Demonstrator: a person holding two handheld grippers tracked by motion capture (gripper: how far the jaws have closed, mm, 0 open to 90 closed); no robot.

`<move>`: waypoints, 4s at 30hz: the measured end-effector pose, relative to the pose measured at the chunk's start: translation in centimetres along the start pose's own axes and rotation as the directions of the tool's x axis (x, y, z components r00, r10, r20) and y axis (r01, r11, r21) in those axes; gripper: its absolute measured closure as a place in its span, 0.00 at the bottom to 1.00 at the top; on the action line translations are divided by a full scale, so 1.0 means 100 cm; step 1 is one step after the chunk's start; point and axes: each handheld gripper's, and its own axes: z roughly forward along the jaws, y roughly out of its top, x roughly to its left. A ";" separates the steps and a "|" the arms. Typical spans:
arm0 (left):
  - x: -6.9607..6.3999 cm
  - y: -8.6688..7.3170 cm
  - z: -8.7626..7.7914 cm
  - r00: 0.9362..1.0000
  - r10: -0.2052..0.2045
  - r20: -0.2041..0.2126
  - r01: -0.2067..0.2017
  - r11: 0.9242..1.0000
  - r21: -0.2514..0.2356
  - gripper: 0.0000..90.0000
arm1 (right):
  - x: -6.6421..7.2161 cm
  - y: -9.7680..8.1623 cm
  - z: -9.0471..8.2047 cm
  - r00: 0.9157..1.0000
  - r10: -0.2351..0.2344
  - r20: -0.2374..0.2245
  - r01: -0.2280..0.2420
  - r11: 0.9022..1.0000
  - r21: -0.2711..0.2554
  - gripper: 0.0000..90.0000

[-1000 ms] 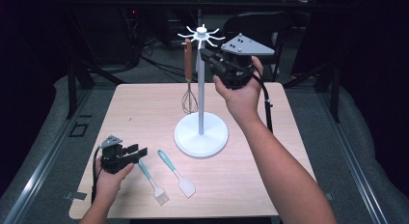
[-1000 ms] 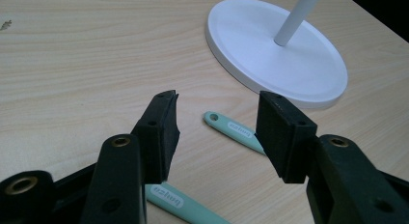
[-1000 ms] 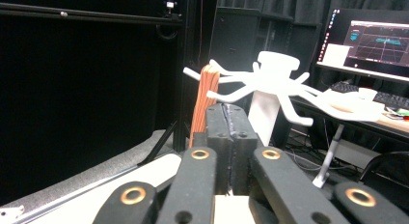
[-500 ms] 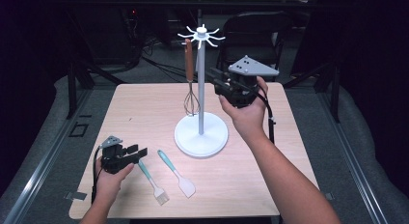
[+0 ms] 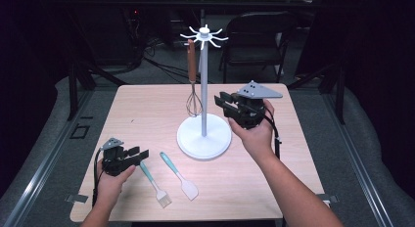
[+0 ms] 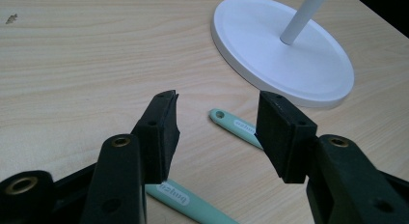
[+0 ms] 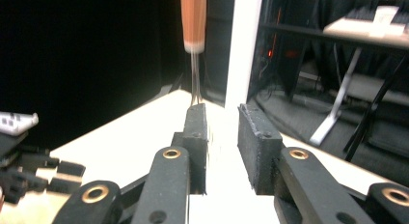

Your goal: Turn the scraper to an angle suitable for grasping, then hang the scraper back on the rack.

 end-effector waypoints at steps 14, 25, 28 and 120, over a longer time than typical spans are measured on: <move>0.002 0.000 0.000 1.000 -0.004 0.000 0.004 1.000 0.001 0.55 | -0.007 -0.065 0.009 0.998 0.067 -0.002 -0.065 0.971 0.230 0.78; 0.003 0.000 0.000 1.000 -0.009 -0.002 0.009 1.000 0.000 0.55 | -0.001 -0.113 0.014 0.996 0.090 -0.014 -0.079 0.925 0.371 0.66; 0.003 0.000 0.000 1.000 -0.009 -0.002 0.009 1.000 0.001 0.55 | 0.001 -0.124 0.017 0.997 0.067 -0.031 -0.048 0.911 0.409 0.65; -0.021 -0.003 0.012 0.998 0.022 0.061 -0.024 0.999 0.027 0.55 | 0.072 -0.206 0.017 0.984 0.065 -0.165 0.040 0.824 0.565 0.90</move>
